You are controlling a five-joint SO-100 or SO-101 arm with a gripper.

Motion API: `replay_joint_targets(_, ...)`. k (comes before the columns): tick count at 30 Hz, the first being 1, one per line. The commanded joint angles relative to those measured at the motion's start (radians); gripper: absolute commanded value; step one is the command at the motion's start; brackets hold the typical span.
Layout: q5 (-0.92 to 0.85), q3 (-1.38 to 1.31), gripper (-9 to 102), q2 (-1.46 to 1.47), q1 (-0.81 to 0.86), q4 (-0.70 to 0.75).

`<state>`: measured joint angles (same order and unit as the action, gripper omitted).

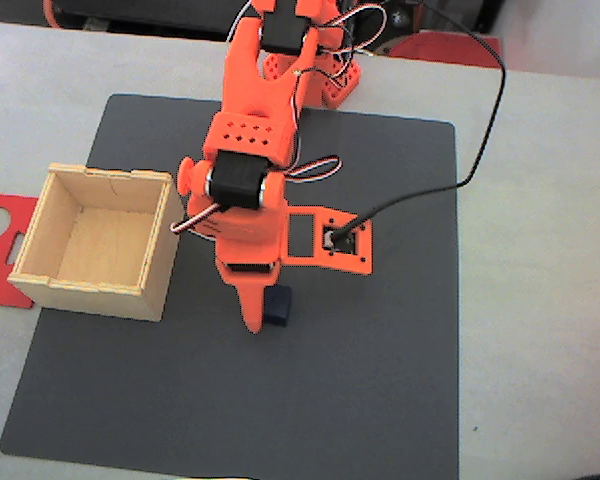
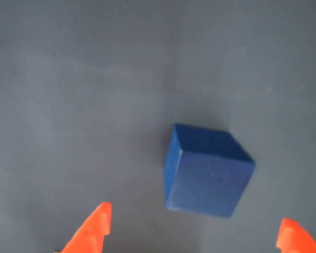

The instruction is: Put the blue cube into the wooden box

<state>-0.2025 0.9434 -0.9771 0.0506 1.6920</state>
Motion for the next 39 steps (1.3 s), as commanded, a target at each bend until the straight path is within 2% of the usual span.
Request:
replay_joint_targets(1,0.003,-0.044,38,-0.009,-0.020,-0.008)
replay_joint_targets(18,0.011,-0.051,34,0.106,-0.011,-0.072)
replay_joint_targets(21,0.012,-0.060,28,0.129,-0.011,-0.083)
replay_joint_targets(27,0.018,-0.193,2,0.235,-0.011,-0.031)
replay_joint_targets(33,0.034,-0.463,0,0.351,-0.002,0.100)
replay_joint_targets(39,0.038,-0.474,0,0.155,0.005,0.109)
